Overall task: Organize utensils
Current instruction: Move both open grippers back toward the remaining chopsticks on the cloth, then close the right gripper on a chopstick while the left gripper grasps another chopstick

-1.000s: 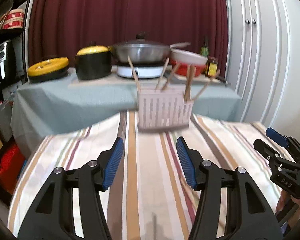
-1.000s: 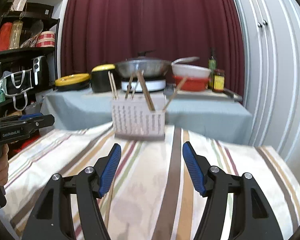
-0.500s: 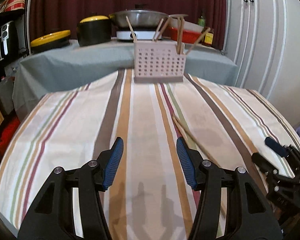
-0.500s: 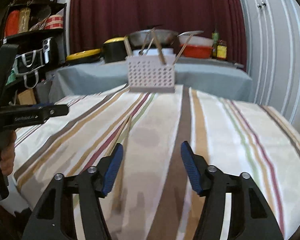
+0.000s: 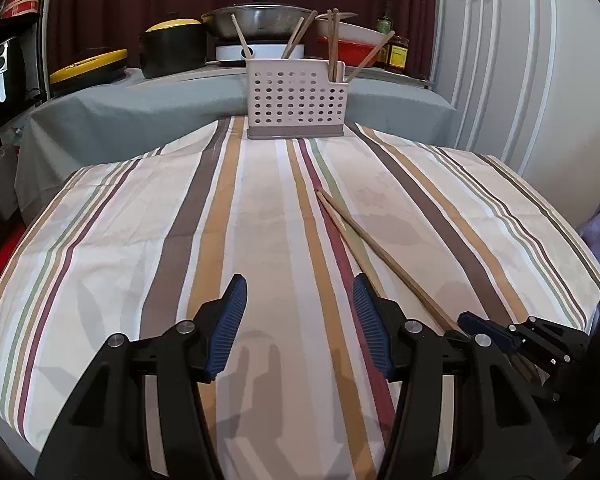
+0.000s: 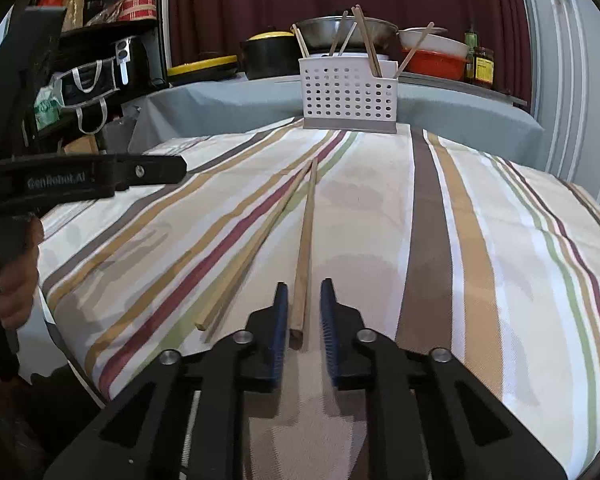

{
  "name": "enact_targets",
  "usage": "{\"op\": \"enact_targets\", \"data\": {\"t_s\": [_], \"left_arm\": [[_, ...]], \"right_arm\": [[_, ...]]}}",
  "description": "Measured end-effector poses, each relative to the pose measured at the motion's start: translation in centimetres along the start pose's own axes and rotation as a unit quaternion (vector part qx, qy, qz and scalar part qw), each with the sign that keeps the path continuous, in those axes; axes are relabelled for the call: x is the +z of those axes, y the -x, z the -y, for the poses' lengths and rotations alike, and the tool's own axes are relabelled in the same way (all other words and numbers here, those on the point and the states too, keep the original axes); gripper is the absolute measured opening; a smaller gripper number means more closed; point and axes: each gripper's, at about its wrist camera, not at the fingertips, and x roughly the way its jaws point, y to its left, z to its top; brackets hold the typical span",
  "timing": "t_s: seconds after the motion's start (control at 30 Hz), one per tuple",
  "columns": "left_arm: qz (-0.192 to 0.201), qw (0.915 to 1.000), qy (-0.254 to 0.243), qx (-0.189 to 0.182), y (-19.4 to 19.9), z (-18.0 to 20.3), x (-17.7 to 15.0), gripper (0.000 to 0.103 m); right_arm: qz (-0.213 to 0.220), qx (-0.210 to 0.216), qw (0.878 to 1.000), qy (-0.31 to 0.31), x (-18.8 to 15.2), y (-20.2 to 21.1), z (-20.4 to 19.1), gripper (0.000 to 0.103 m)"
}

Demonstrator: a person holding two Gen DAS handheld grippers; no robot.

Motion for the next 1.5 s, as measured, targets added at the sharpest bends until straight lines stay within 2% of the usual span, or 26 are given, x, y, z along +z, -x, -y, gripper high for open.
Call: {"op": "enact_targets", "data": {"t_s": [0.17,0.7,1.07,1.2,1.33,1.5], "left_arm": [[-0.002,1.0,-0.004,-0.004,-0.1,0.5,-0.3,0.054],[-0.017,0.9989,-0.034,-0.028,-0.9,4.3,-1.1,0.054],[-0.065,0.9955,-0.048,-0.05,-3.0,7.8,-3.7,0.054],[-0.061,0.996,-0.049,-0.042,-2.8,7.2,-3.9,0.053],[-0.055,0.9968,-0.051,-0.027,-2.3,5.8,-4.4,0.044],[-0.046,0.9977,-0.044,-0.022,-1.8,4.1,-4.8,0.039]], "right_arm": [[0.001,0.0,1.0,0.005,0.0,0.0,-0.4,0.007],[0.026,-0.019,0.999,-0.023,-0.4,1.7,1.5,0.007],[0.039,-0.028,0.998,-0.05,-1.2,3.0,3.7,0.007],[0.042,-0.024,0.997,-0.055,-1.1,3.0,3.9,0.007],[0.043,-0.021,0.998,-0.049,-0.9,2.9,3.5,0.007],[0.038,-0.018,0.998,-0.044,-0.7,2.5,3.1,0.007]]}}
